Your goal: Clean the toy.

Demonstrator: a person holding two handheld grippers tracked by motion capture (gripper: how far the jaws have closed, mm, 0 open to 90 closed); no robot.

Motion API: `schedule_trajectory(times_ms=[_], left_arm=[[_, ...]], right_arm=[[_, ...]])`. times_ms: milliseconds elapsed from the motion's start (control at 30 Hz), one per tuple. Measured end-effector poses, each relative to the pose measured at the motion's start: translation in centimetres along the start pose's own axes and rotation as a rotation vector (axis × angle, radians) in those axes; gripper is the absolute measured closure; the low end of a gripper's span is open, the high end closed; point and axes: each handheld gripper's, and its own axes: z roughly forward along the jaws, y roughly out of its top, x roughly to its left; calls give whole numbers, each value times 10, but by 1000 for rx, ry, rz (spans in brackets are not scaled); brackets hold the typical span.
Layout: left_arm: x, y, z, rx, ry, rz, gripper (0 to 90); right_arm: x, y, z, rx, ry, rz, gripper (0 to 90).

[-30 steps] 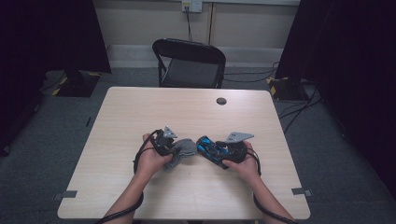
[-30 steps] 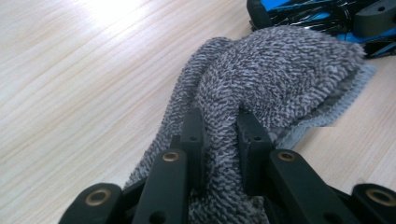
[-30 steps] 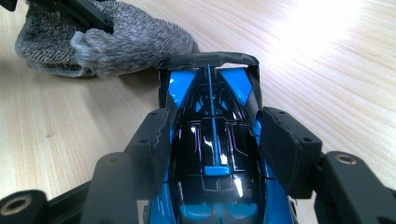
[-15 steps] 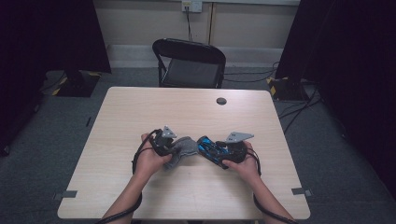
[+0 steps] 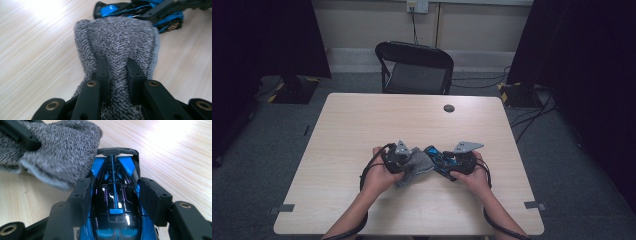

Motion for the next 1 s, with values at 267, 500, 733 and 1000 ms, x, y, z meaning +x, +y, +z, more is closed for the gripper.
schedule_trajectory(times_ms=[267,500,733,1000], left_arm=[[-15,4,1,9,-47,40,757],[-27,7,5,14,-90,69,757],[-38,6,12,32,-153,95,757],[-59,11,20,48,-201,156,757]], right_arm=[[0,0,0,-1,1,2,441],[0,0,0,-2,2,2,441],[0,0,0,-5,2,4,441],[-1,0,0,-5,4,8,441]])
